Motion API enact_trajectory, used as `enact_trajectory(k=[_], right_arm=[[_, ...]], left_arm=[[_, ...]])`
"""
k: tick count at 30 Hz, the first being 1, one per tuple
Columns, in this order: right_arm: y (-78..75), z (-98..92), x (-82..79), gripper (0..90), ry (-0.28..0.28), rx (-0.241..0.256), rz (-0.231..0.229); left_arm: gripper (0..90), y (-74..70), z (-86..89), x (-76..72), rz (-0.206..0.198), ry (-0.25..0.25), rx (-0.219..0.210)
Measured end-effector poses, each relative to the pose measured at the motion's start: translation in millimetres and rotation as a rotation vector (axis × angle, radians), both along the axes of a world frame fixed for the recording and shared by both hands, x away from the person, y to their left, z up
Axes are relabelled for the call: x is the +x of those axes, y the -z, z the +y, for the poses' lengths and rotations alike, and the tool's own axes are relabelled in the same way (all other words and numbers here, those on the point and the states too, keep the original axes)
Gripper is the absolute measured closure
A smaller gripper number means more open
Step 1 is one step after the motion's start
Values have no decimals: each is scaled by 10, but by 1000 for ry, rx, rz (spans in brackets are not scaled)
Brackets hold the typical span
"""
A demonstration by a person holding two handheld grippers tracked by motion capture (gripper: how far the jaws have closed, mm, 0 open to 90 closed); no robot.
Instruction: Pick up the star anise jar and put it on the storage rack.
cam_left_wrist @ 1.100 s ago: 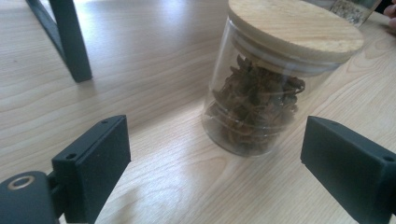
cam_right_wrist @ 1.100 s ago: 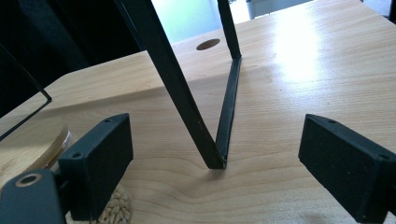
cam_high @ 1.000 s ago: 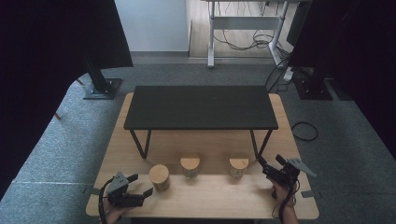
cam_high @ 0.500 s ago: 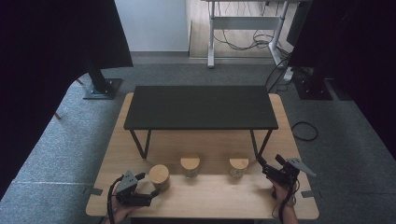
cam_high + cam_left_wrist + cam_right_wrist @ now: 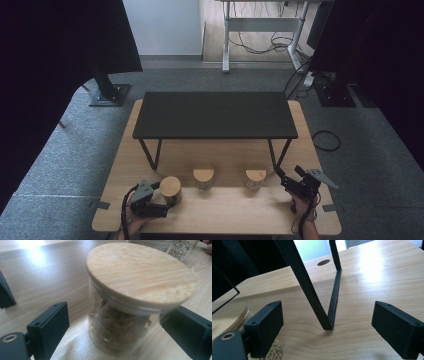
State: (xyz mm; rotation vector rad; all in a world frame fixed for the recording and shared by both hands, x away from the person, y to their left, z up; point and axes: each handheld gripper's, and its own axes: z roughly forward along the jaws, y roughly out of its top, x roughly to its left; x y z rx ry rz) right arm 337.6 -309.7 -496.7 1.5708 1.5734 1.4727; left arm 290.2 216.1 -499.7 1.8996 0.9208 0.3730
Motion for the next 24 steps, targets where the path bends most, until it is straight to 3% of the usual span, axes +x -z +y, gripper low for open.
enact_trajectory(k=[10, 24], right_arm=[[-1, 6, 8, 103, 8, -4, 6], [-1, 6, 13, 104, 8, -5, 9]], left_arm=[[92, 3, -81, 36, -14, 3, 19], [231, 1, -118, 43, -38, -4, 20]])
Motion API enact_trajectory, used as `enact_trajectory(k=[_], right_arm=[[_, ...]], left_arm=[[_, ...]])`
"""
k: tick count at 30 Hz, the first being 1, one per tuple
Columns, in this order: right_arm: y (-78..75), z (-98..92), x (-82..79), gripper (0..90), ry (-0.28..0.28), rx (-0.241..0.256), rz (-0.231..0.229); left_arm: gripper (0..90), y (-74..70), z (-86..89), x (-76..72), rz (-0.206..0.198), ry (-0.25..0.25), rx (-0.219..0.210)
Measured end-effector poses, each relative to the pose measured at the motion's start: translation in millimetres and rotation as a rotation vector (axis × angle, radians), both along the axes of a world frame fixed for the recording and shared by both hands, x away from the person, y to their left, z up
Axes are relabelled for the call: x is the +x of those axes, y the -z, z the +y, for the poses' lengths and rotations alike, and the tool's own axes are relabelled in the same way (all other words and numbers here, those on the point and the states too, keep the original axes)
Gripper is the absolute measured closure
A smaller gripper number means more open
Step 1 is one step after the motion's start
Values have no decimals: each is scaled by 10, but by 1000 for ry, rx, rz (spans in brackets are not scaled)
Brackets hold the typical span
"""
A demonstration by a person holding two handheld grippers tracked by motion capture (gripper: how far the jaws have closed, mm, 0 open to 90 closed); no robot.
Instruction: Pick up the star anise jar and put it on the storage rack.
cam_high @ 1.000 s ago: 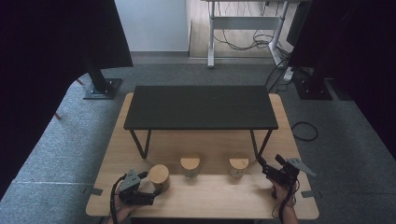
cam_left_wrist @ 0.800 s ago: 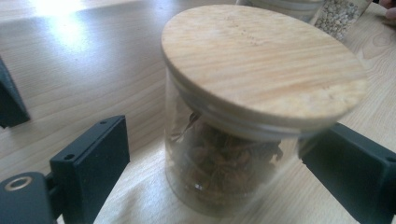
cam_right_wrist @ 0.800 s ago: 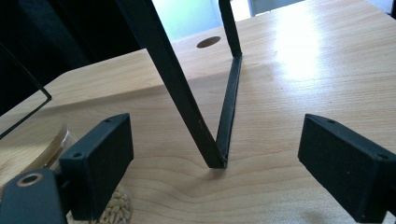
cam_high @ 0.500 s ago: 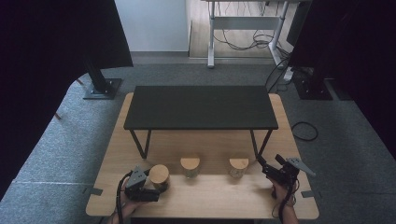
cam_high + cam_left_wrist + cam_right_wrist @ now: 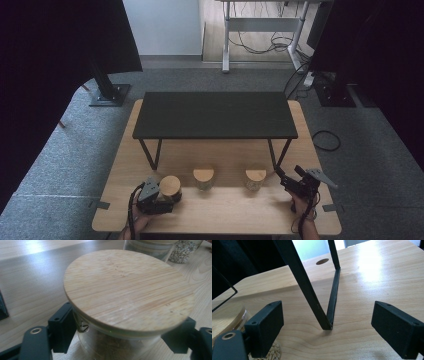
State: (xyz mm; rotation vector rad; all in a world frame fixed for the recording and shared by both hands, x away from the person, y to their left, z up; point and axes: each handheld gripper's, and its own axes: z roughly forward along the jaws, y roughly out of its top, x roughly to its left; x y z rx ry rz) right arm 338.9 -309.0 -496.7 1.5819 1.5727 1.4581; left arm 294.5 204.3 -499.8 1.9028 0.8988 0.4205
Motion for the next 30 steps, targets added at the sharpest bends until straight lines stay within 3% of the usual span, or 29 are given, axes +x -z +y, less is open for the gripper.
enact_trajectory(k=[10, 17, 24, 30], right_arm=[[0, 0, 1, 104, -2, 0, 0], [0, -1, 5, 106, -3, 0, 3], [0, -1, 6, 106, -3, 0, 5], [1, -2, 8, 106, -6, 1, 5]], left_arm=[[243, -1, 41, -4, -23, -21, 18], [243, -16, 52, -14, -32, -3, 35], [243, -80, 74, -49, -46, 27, 22], [243, -138, 107, -72, -58, 20, 12]])
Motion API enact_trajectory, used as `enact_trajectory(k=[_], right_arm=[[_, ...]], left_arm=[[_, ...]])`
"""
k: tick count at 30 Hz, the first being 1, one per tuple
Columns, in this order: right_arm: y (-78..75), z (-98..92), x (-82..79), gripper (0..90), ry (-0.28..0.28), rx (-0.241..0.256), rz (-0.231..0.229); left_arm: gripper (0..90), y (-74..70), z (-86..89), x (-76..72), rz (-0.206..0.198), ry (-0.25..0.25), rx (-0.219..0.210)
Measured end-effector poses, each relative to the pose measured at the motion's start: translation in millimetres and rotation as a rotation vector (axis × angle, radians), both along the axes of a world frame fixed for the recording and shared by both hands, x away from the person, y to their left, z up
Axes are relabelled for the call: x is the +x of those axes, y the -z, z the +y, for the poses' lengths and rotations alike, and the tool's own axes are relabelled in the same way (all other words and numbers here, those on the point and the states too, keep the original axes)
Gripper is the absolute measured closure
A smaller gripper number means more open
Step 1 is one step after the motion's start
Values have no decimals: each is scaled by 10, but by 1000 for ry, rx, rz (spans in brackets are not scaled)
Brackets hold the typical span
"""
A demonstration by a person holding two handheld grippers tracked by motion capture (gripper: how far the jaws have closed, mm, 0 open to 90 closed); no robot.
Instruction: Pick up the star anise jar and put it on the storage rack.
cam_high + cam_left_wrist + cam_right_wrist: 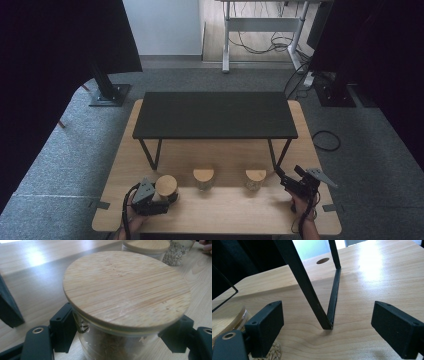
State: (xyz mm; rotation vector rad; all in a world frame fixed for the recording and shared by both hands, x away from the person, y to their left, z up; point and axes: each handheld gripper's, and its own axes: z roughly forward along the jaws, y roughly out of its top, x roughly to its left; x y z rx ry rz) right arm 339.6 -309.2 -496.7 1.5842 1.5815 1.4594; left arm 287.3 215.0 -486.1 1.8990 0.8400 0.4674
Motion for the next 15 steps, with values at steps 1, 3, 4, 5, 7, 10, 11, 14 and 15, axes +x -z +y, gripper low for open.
enact_trajectory(k=[1, 3, 4, 5, 7, 10, 11, 14, 15], right_arm=[[0, 0, 0, 106, 0, 0, 0], [0, 0, 0, 106, 0, 0, 0], [0, 0, 0, 106, 0, 0, 0], [0, -1, 0, 106, 0, 1, 0], [1, -2, 0, 105, 1, 2, 0], [0, -1, 0, 106, 1, 1, 0], [0, -1, 0, 106, 1, 0, 0], [0, 0, 0, 106, 0, 0, 0], [0, -1, 0, 105, 0, 1, 0]], left_arm=[[243, -16, 6, -9, -7, -5, 2], [243, -53, 20, -27, -21, -13, 1], [244, -72, 31, -35, -25, -13, -5], [244, -108, 54, -48, -34, -13, -11], [244, -122, 65, -54, -36, -15, -14], [244, -151, 101, -61, -38, -24, -24], [244, -159, 111, -65, -39, -27, -23], [243, -193, 143, -101, -48, -37, -23], [244, -206, 153, -113, -50, -36, -27]])
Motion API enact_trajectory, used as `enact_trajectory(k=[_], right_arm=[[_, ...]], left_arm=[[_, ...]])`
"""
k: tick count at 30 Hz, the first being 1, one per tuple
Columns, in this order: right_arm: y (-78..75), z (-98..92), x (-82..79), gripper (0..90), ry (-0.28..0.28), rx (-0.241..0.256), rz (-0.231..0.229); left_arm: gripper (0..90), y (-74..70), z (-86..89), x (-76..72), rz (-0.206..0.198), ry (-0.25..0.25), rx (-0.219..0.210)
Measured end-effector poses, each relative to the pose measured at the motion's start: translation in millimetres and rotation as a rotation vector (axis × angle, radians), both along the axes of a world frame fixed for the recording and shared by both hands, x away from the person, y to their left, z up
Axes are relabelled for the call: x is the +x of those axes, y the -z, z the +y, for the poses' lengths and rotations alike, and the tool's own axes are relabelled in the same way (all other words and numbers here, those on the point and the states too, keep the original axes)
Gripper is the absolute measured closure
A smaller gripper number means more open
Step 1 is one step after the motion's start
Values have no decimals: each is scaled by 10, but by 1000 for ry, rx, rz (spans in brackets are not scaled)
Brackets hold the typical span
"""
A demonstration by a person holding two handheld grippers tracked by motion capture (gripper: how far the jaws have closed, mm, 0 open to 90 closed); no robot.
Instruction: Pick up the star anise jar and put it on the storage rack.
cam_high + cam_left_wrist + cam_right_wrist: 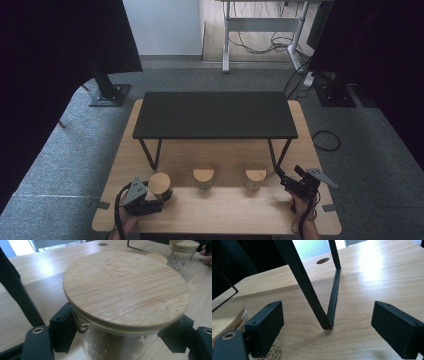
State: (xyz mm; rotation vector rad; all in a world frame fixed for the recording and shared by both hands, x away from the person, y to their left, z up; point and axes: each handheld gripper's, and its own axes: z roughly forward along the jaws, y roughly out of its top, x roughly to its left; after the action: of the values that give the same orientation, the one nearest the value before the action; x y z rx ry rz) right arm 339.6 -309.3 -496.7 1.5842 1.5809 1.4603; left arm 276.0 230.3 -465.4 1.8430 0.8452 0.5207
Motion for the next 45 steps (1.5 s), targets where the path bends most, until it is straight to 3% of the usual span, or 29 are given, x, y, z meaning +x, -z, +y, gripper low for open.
enact_trajectory(k=[24, 45], right_arm=[[0, -1, 3, 105, -4, 2, 1], [0, 0, 2, 104, -4, 1, -1]], left_arm=[[243, -269, 27, -138, -68, -25, -24], [243, -507, 17, -251, -117, 4, -42]])
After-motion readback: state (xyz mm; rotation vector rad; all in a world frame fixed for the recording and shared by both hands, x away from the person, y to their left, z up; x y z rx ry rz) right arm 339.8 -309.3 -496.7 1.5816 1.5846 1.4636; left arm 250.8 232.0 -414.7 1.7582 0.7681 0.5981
